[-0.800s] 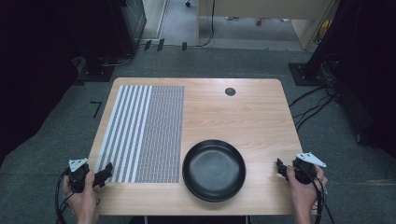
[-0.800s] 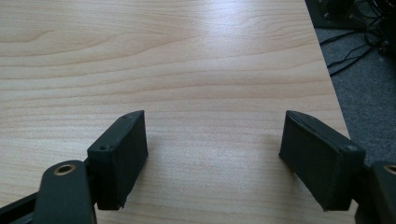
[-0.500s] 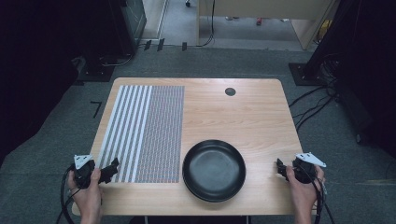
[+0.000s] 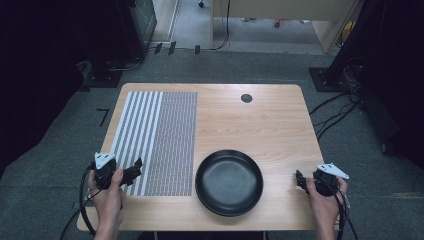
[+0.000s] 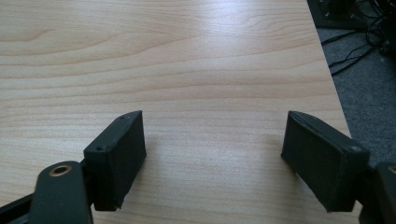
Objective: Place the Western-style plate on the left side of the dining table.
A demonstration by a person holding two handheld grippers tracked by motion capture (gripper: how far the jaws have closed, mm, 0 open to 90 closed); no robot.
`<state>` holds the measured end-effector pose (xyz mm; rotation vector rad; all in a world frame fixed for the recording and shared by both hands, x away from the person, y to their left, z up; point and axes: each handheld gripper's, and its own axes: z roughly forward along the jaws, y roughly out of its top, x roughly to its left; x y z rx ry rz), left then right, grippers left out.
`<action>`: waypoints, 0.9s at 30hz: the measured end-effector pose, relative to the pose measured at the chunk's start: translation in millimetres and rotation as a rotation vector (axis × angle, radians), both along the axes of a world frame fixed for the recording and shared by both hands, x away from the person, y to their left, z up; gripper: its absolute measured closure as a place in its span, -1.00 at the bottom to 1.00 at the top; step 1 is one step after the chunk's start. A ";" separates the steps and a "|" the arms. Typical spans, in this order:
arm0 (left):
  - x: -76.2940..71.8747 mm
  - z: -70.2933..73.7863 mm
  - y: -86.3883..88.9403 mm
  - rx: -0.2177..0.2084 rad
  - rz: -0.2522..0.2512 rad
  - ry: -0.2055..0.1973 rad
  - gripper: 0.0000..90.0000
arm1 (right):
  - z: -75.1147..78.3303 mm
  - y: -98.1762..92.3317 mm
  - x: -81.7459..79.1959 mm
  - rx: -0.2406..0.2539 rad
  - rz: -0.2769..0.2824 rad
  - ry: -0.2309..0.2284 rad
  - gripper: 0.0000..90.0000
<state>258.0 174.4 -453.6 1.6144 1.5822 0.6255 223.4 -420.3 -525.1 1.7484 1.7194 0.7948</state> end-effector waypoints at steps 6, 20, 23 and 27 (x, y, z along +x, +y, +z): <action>6.0 1.4 -31.2 0.003 -0.079 -0.001 -0.78 | 0.0 0.3 0.2 0.000 0.004 0.003 -0.59; 2.2 -9.6 -68.6 -0.024 -0.170 -0.014 -0.68 | 0.0 0.3 0.5 -0.001 0.012 0.006 -0.62; 1.5 -10.6 -72.9 -0.015 -0.195 -0.011 -0.69 | 0.0 0.3 0.5 0.000 0.012 0.006 -0.62; -1.1 -13.5 -86.8 0.017 -0.236 0.003 -0.69 | 0.0 0.4 0.5 -0.001 0.012 0.006 -0.62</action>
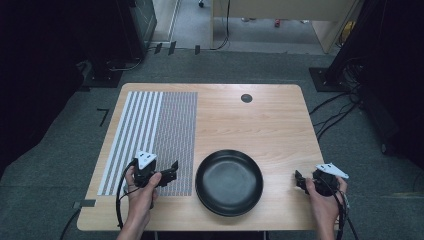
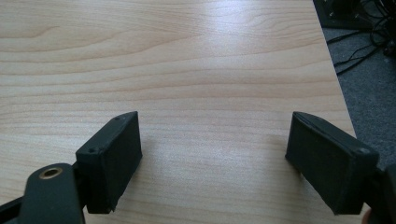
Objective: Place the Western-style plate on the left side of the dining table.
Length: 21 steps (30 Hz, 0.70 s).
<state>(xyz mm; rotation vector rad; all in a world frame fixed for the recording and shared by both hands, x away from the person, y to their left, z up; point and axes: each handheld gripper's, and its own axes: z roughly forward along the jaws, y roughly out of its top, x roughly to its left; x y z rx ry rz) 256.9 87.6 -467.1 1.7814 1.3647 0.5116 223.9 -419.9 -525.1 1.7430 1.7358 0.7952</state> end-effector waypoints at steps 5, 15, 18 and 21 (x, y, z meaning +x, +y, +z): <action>-1.4 -3.2 -8.0 0.002 -0.027 0.022 -0.71 | 0.2 0.1 -0.3 0.000 -0.007 -0.001 -0.58; -4.4 -2.0 -13.6 -0.007 -0.043 0.015 -0.70 | 6.3 5.0 -1.7 0.065 -0.019 -0.038 -0.55; -5.8 -0.7 -15.9 -0.014 -0.054 0.014 -0.70 | 12.8 10.7 -2.9 0.099 -0.012 -0.049 -0.55; -6.7 0.2 -17.4 -0.012 -0.059 0.010 -0.70 | 18.2 14.9 -3.9 0.108 -0.002 -0.061 -0.55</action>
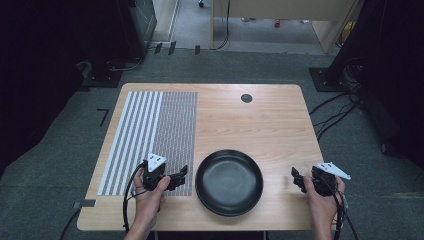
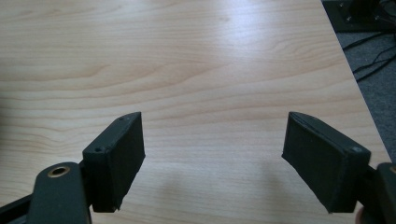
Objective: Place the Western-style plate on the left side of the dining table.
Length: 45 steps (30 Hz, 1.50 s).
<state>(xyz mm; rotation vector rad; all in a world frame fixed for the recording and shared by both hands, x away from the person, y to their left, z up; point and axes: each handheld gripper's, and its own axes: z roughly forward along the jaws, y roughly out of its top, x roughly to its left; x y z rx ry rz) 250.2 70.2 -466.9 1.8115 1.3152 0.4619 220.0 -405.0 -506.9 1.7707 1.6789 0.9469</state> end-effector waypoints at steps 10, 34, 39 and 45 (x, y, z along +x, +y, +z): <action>-4.1 1.6 -9.1 0.001 -0.028 -0.001 -0.70 | 16.8 17.1 -1.8 0.027 0.050 -0.030 -0.56; -16.9 -1.0 -29.6 -0.006 -0.133 0.008 -0.68 | 29.2 76.8 -3.2 0.093 0.148 -0.059 -0.40; -19.5 -1.8 -33.1 0.000 -0.147 0.006 -0.66 | 30.3 85.7 -3.3 0.112 0.151 -0.054 -0.28; -20.8 -0.5 -32.2 -0.002 -0.150 -0.009 -0.38 | 28.8 98.3 -2.7 0.107 0.180 -0.049 -0.15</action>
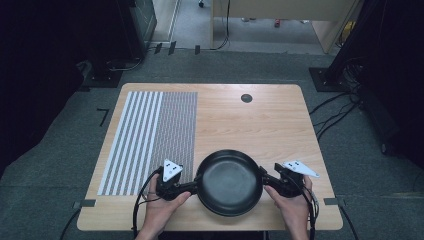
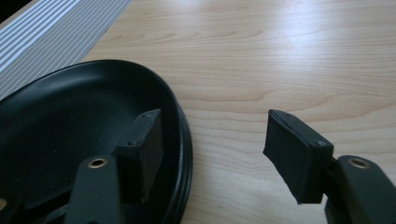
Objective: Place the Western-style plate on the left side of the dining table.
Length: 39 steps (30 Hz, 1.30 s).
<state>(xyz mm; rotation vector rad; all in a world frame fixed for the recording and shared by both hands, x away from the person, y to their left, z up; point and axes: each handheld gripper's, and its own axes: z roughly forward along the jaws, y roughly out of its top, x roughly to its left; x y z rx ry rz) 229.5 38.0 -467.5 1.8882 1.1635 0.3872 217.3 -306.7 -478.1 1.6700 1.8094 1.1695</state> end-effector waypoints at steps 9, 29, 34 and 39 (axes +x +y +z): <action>-1.7 0.3 1.8 -0.032 -0.013 -0.014 -0.17 | -2.4 10.8 -2.2 0.034 0.015 -0.025 0.12; 2.1 -9.3 7.1 -0.085 -0.049 0.079 0.28 | -11.4 15.8 -2.6 0.083 0.053 0.013 0.47; 2.2 -13.5 6.2 -0.100 -0.067 0.107 0.44 | -13.0 13.0 -2.3 0.118 0.049 0.025 0.48; 2.2 -14.1 6.7 -0.116 -0.086 0.117 0.47 | -12.6 11.8 -3.9 0.111 0.028 0.047 0.66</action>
